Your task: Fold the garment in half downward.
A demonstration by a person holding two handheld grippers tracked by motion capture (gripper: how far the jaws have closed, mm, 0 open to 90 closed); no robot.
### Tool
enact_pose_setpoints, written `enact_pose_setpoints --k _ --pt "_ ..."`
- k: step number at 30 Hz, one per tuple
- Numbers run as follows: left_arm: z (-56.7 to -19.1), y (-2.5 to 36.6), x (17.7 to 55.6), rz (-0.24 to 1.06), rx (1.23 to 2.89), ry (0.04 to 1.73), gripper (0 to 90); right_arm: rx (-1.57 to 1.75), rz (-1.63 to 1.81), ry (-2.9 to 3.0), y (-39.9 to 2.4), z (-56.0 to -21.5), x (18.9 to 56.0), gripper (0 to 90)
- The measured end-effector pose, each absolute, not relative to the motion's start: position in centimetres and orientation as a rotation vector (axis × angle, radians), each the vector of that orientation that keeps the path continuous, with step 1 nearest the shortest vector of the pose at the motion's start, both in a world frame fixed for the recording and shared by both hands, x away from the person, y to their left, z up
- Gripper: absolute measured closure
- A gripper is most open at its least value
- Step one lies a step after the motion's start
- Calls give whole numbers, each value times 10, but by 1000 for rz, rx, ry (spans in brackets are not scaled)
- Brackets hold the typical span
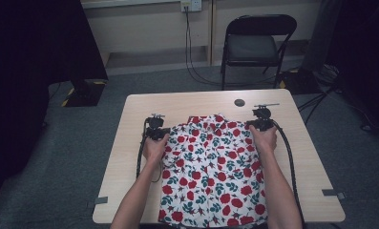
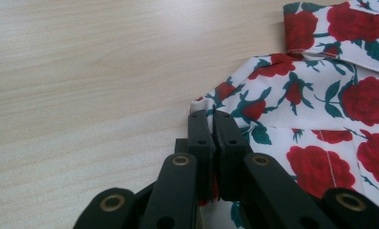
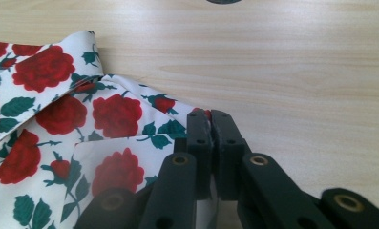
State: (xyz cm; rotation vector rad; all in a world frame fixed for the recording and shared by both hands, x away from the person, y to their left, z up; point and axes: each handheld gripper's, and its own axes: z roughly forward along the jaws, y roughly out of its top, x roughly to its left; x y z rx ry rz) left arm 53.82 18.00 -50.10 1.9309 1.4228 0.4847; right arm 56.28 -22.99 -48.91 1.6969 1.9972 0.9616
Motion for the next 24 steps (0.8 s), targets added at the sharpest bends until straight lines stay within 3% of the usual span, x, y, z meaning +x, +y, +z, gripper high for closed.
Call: enact_pose_setpoints --k 24 --pt "-479 177 519 550 1901 1378 877 1608 1013 1987 -225 -460 545 871"
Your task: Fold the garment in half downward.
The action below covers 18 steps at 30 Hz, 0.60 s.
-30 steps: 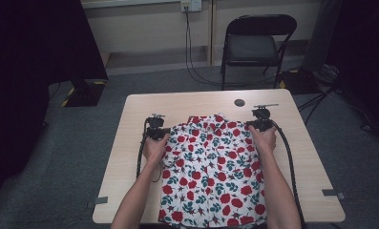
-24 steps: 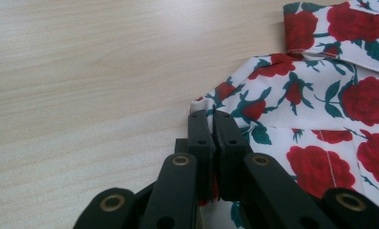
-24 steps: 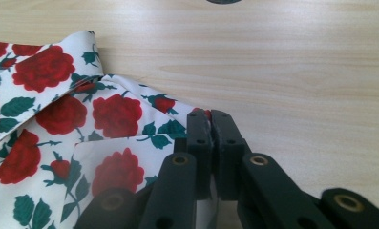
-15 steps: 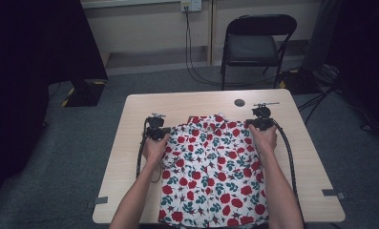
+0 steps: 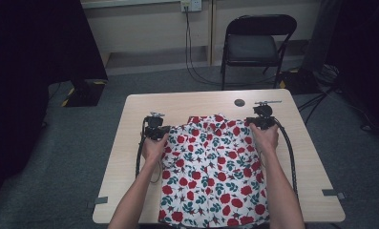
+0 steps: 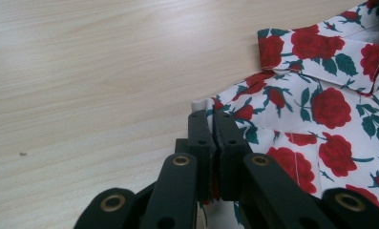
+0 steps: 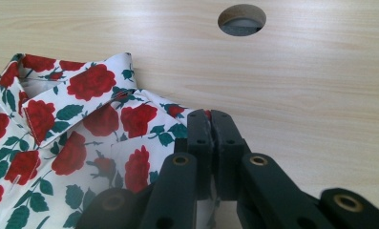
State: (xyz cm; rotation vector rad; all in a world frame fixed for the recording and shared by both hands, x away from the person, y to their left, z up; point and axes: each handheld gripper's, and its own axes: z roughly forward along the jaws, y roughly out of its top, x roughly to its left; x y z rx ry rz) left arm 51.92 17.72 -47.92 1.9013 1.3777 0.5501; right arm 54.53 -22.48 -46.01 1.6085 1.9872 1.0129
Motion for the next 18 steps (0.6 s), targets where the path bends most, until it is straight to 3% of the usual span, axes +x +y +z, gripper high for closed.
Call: enact_pose_setpoints --k 18 --pt "-466 180 498 553 1858 1327 877 1551 1066 1964 -219 -441 523 871"
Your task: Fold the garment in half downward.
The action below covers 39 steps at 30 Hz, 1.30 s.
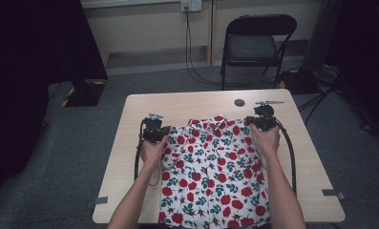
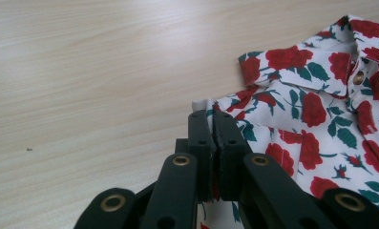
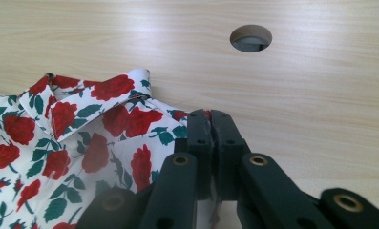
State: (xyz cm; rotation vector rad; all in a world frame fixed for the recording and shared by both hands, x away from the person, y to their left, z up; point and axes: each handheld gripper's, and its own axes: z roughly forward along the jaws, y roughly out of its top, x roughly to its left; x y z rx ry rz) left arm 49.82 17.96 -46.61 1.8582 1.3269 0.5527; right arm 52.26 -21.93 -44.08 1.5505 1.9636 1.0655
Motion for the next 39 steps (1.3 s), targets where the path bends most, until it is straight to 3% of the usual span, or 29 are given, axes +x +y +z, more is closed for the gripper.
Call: enact_pose_setpoints --k 21,39 --pt "-457 182 472 559 1845 1255 877 1489 1124 1935 -218 -425 490 871" --pt "-457 188 449 537 1815 1222 877 1470 1165 1931 -219 -431 462 871"
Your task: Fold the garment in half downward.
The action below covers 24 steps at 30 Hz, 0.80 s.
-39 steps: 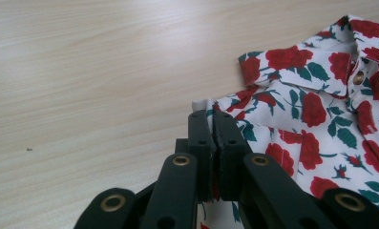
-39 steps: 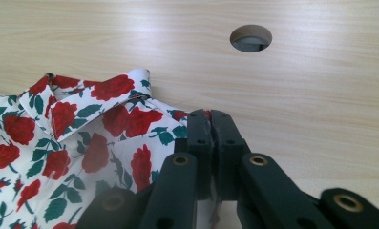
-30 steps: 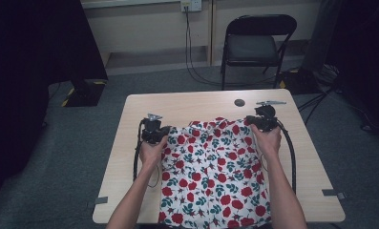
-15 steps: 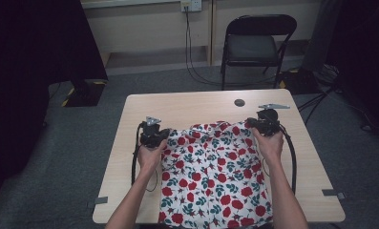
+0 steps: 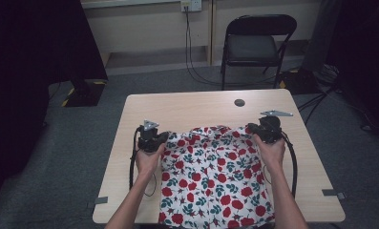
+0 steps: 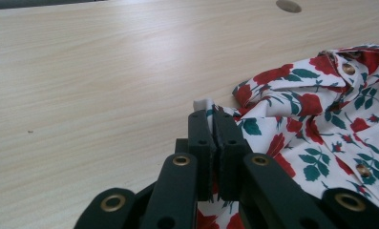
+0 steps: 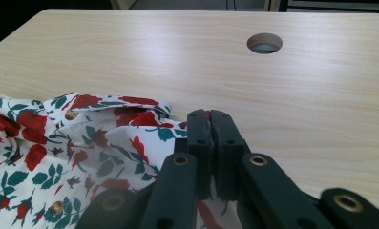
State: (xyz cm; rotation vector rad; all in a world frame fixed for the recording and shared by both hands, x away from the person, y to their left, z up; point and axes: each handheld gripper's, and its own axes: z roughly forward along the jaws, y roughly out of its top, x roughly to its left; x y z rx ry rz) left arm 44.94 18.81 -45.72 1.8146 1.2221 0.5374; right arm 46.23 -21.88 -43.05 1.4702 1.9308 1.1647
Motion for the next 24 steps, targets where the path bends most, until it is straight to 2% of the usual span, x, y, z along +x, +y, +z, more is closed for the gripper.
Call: enact_pose_setpoints --k 16,22,24 --pt "-458 188 427 531 1811 1189 877 1438 1173 1946 -222 -432 439 871" --pt "-464 188 420 587 1819 1192 877 1450 1185 1941 -227 -436 430 871" --pt "-467 190 417 571 1815 1196 877 1454 1183 1937 -229 -437 427 871"
